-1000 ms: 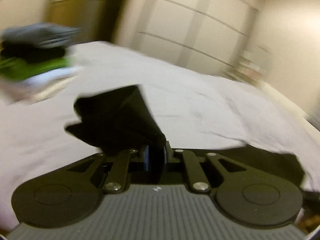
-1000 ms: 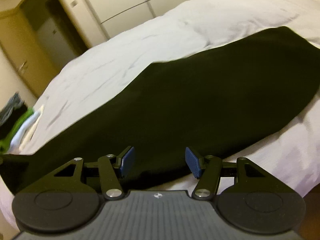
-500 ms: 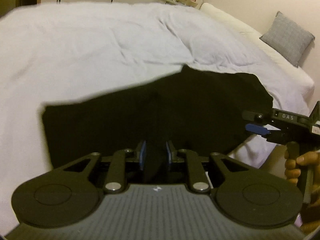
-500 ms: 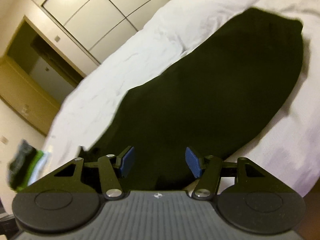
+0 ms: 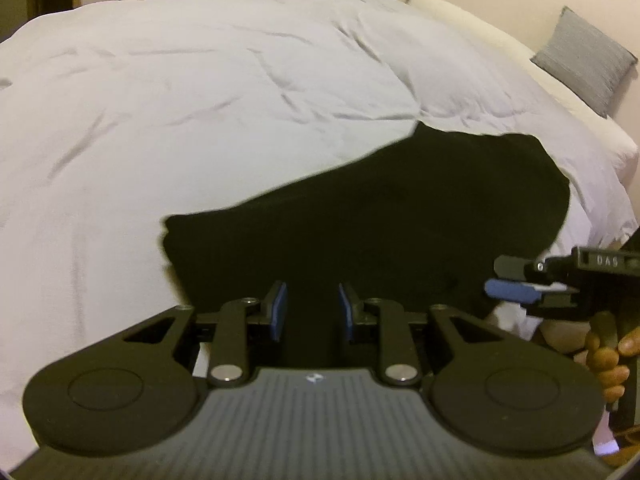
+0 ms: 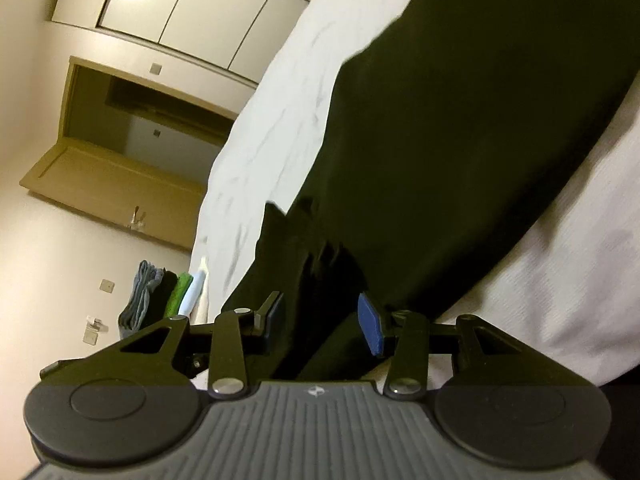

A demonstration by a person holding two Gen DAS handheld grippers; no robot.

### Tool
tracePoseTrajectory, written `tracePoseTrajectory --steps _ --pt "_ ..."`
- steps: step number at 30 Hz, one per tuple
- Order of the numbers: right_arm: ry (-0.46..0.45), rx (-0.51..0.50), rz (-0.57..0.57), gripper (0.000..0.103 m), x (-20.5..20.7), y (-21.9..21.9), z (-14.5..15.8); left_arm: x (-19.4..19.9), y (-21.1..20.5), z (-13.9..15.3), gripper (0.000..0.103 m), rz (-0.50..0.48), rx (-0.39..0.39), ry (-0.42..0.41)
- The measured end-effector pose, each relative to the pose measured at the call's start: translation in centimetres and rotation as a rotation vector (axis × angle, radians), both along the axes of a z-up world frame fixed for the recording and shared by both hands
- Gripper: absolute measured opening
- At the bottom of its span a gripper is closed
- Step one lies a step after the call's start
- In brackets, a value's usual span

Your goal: Fold clothes

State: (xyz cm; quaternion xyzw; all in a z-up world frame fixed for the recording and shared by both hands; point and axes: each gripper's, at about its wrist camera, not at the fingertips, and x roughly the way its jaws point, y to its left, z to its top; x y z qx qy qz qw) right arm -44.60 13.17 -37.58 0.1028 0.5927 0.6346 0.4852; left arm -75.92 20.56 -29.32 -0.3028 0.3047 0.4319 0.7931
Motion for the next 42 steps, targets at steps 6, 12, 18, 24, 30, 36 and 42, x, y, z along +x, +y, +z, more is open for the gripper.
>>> tracePoseTrajectory --steps 6,12,18,24,30,36,42 --pt "-0.029 0.007 -0.015 0.047 -2.5 3.3 -1.2 -1.6 2.0 -0.6 0.023 0.025 -0.018 0.019" --pt "-0.173 0.054 0.023 0.006 -4.2 5.0 -0.4 -0.6 3.1 -0.1 0.023 0.02 -0.019 0.038" --pt "-0.475 0.205 -0.156 0.005 1.0 2.1 5.6 4.0 4.2 0.6 0.028 -0.098 -0.011 -0.003" --pt "-0.466 -0.018 -0.257 0.006 7.8 2.2 1.5 10.2 6.3 -1.3 0.028 -0.194 -0.023 0.066" --pt "-0.458 -0.031 -0.242 0.021 8.2 2.8 0.1 11.5 7.2 -2.0 0.028 -0.199 -0.029 0.13" --pt "-0.4 -0.02 -0.243 0.027 9.1 3.0 -0.7 11.6 6.5 -2.4 0.028 -0.168 -0.031 0.152" --pt "-0.38 -0.011 -0.224 0.027 9.2 3.5 -1.2 12.1 6.2 -2.3 0.03 -0.151 -0.026 0.174"
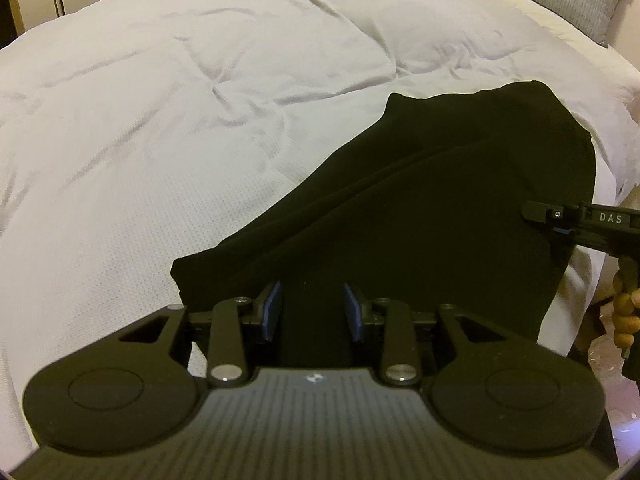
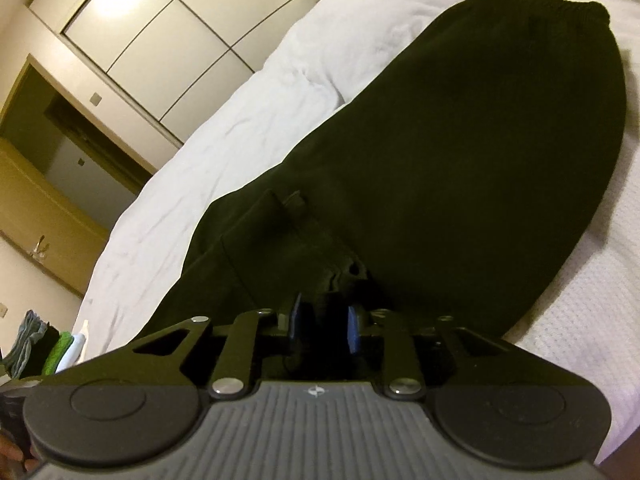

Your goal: Fold clothes

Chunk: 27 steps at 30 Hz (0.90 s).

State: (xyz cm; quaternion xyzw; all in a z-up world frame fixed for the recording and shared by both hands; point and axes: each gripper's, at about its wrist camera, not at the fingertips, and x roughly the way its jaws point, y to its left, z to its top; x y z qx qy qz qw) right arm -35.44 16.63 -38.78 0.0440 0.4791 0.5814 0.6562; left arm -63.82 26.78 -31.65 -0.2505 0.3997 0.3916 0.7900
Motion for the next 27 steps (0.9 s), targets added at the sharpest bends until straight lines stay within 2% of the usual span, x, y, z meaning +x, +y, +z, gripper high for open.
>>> tracePoseTrajectory --steps 3,5,7,10,13,17,18,19,21,23,24,26,27 --pt "-0.004 -0.004 0.0 0.019 -0.1 0.0 0.0 0.3 -0.3 0.1 0.03 -0.001 0.009 0.014" --pt "-0.01 -0.001 0.002 0.009 -0.2 -0.1 0.1 0.4 -0.3 0.2 0.031 -0.002 0.012 0.018" --pt "-0.042 0.013 0.009 0.007 -0.4 -0.1 0.6 0.4 -0.4 0.4 0.031 -0.002 0.014 0.018" --pt "-0.125 0.053 0.035 0.006 -1.0 -0.1 2.0 0.7 -0.4 0.9 0.031 -0.007 0.017 0.014" --pt "-0.217 0.129 0.054 0.005 -0.8 -1.0 4.7 1.3 -0.3 1.9 0.031 -0.029 0.027 -0.017" --pt "-0.322 0.206 -0.049 0.005 2.0 -2.8 7.4 2.7 -0.3 3.4 0.035 -0.089 0.054 -0.077" --pt "-0.319 0.182 -0.08 0.005 3.1 -3.0 7.0 3.3 -0.1 3.2 0.036 -0.1 0.051 -0.078" --pt "-0.316 0.158 -0.111 0.006 4.1 -3.2 6.6 3.9 0.1 3.0 0.037 -0.111 0.049 -0.078" --pt "-0.196 0.052 -0.148 0.008 7.2 -3.2 3.7 4.9 0.5 2.2 0.037 -0.114 0.029 -0.056" --pt "-0.032 0.008 -0.175 0.021 9.1 -3.2 0.5 5.7 0.7 1.3 0.037 -0.124 0.011 -0.039" --pt "0.003 0.034 -0.189 0.022 9.3 -3.5 0.0 5.9 0.7 1.1 0.037 -0.129 0.008 -0.035" --pt "0.056 0.081 -0.201 0.041 9.6 -3.8 -0.6 6.0 0.6 0.9 0.037 -0.132 0.003 -0.032" --pt "0.073 0.102 -0.198 0.042 9.7 -3.8 -0.7 6.1 0.7 0.9 0.037 -0.131 0.001 -0.031"
